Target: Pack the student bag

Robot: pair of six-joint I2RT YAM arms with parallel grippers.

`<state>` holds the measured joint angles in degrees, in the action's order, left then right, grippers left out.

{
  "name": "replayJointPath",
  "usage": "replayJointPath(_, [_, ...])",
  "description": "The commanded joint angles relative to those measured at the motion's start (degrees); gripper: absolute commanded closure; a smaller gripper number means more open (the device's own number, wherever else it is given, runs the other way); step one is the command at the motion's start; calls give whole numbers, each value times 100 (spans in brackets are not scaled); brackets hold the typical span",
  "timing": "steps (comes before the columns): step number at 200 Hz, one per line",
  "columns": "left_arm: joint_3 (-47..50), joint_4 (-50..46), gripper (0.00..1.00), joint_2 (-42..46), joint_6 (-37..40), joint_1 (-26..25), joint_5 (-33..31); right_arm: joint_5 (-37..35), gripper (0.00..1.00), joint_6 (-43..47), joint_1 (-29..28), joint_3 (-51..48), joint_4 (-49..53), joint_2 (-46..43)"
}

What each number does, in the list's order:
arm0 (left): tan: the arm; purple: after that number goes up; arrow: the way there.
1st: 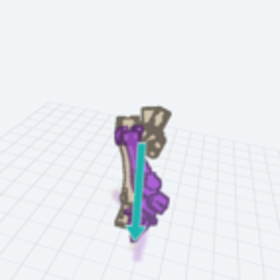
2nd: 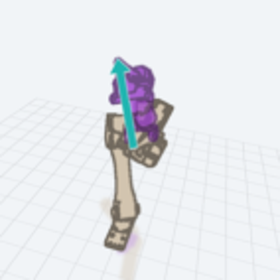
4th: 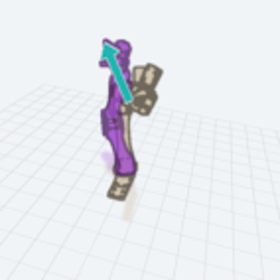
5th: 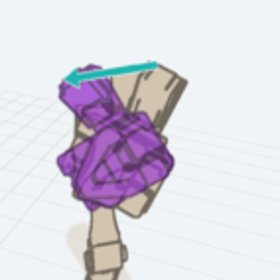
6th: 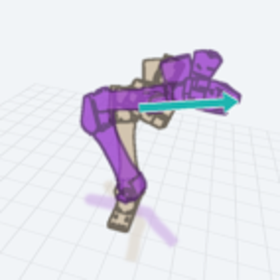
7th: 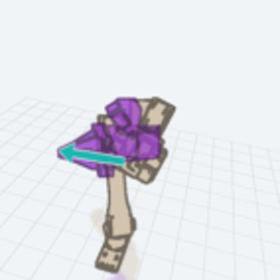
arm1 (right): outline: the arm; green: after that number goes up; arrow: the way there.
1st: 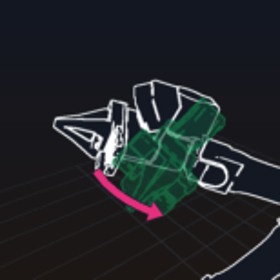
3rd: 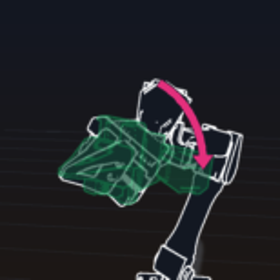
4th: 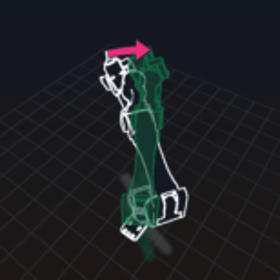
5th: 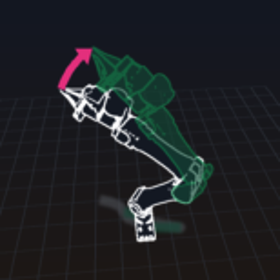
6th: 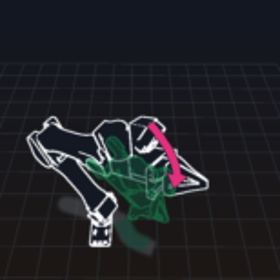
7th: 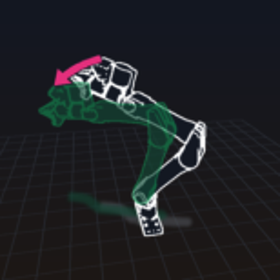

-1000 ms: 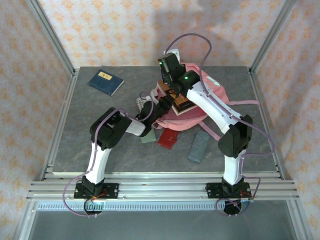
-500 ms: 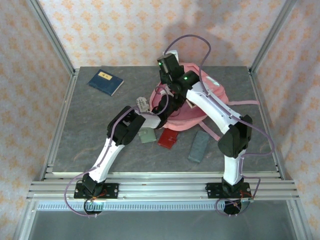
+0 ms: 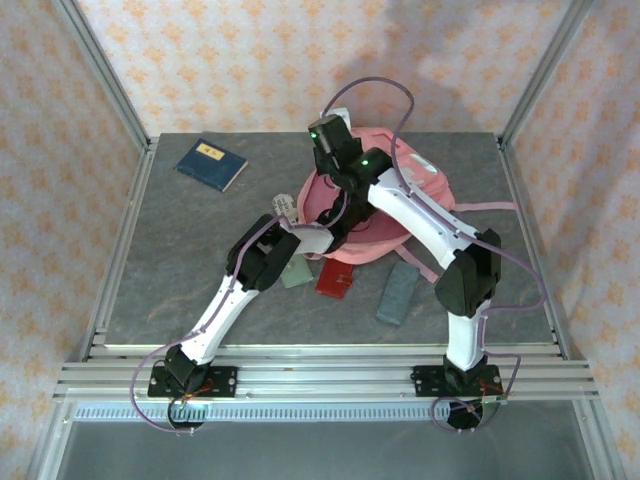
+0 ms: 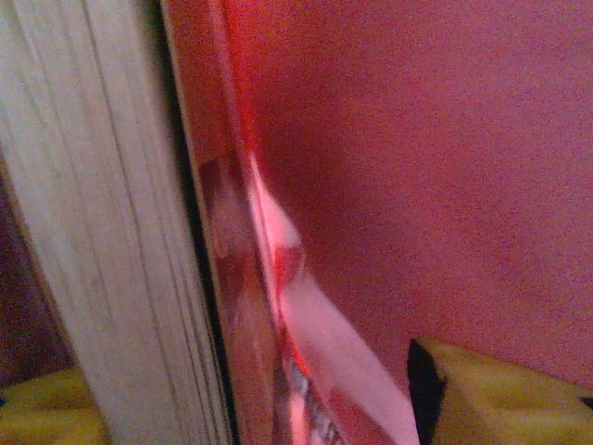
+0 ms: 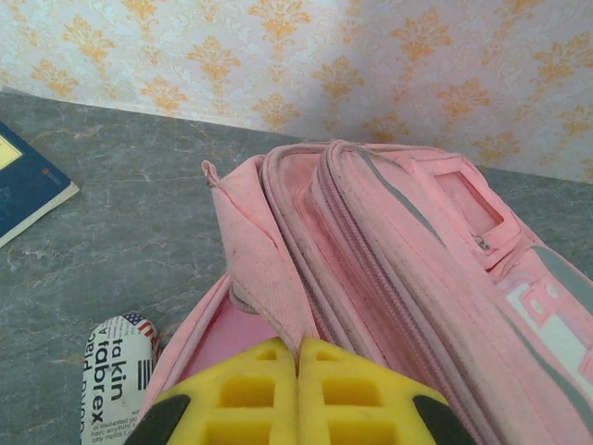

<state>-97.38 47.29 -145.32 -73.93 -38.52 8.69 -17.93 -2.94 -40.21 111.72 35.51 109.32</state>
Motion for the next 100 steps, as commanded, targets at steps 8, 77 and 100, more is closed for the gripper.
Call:
replayJointPath(8, [393,97,42,639,69,-41,246,-78,100,-108,-40,-102,-474,-316])
replayJointPath(77, [1195,473,62,1025,-122,-40,327,-96,100,-149,-39,-269,-531,-411])
replayJointPath(100, [786,336,88,727,-113,-50,443,-70,100,-184,-40,-291,-545,-411])
